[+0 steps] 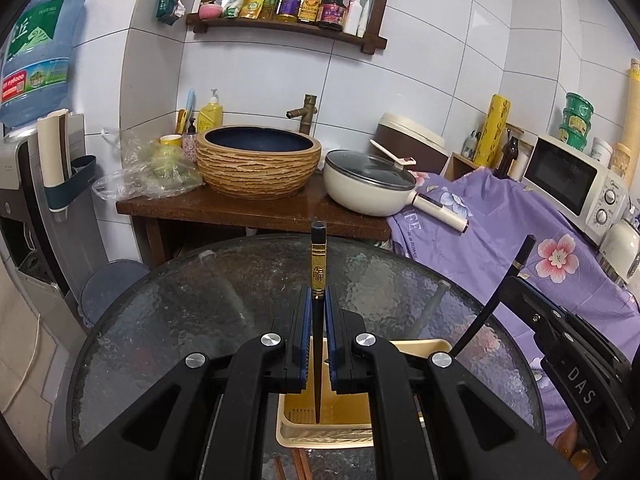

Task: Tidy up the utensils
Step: 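Lower both chopsticks into the cream holder and open both tools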

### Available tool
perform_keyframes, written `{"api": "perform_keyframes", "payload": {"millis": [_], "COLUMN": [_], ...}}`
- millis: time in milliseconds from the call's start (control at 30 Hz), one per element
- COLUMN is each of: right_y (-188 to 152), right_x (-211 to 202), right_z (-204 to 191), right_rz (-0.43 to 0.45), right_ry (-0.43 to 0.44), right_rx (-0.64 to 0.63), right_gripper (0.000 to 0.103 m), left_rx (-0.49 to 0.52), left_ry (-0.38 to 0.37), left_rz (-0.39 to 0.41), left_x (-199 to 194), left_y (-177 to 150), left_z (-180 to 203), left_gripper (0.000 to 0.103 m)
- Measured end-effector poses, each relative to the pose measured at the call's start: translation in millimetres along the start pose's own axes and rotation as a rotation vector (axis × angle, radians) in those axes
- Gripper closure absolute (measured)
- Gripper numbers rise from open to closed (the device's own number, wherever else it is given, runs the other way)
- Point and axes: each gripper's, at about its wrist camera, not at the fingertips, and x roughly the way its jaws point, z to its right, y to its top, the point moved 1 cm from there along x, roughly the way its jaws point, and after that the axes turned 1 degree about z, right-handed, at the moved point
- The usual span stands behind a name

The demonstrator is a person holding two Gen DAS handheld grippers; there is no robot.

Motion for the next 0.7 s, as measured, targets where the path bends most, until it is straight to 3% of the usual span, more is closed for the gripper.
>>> {"api": "perform_keyframes", "payload": {"millis": [633, 700], "right_y": [-1.4, -1.0], "right_x": [2.4, 0.6], "right_z": [1.1, -0.8], "right_rz": [0.008, 0.011], "right_ry": [-0.015, -0.013], "right_rx": [0.0, -0.01], "right_gripper": [0.095, 0.095], "left_rx": [0.032, 0.033], "left_ry": [0.017, 0.01], "left_rz": [-0.041, -0.034], "left_x": [14.3, 10.9], "left_y": [-12.2, -10.8], "left_z": [2.6, 3.3], "left_gripper": [0.095, 0.08]}}
